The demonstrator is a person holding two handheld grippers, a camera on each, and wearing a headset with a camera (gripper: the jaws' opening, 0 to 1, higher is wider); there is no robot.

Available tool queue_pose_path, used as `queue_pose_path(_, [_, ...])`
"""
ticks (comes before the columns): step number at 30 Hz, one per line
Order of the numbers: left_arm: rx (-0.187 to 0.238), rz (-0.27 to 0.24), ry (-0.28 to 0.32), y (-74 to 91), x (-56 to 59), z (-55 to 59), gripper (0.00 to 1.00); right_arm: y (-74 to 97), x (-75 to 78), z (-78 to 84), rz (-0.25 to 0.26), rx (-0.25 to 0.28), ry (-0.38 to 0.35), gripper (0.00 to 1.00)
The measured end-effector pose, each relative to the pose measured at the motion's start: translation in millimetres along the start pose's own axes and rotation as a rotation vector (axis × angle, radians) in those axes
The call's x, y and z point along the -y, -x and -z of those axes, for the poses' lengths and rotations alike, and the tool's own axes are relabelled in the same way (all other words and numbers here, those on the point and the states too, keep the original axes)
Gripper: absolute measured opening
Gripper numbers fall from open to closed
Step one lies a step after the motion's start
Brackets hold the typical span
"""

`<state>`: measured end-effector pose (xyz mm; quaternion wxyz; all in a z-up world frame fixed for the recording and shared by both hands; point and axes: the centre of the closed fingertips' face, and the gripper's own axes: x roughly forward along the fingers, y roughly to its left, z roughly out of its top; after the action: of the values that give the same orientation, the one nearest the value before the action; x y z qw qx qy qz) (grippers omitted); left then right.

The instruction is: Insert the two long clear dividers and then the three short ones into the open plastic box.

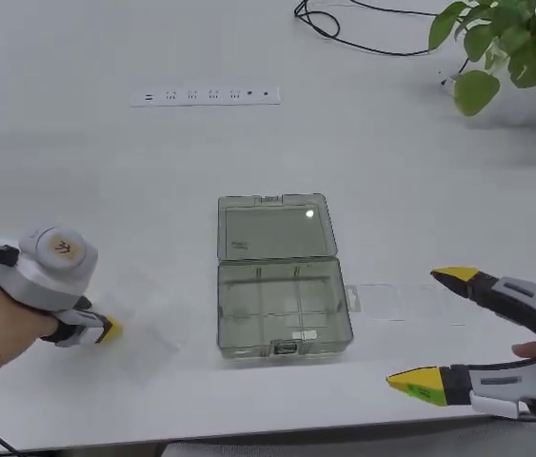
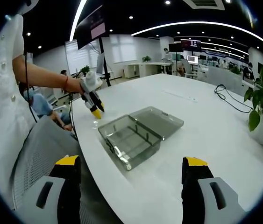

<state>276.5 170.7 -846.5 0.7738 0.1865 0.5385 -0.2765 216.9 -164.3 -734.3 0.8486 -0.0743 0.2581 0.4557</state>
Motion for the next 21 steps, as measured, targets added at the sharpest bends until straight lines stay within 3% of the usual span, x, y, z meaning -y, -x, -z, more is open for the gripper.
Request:
queue_pose_path(11, [0.024,0.033,0.060,1.9,1.1,0.3,0.31,-2.4,-6.6,-1.2,-0.016,-0.015,0.008,0.87])
queue_pose_path(21, [0.114,0.070,0.174,7.7,9.5,-1.9,0.30,-5.8,-11.1,-13.9,-0.033,-0.004,0.017,0.82])
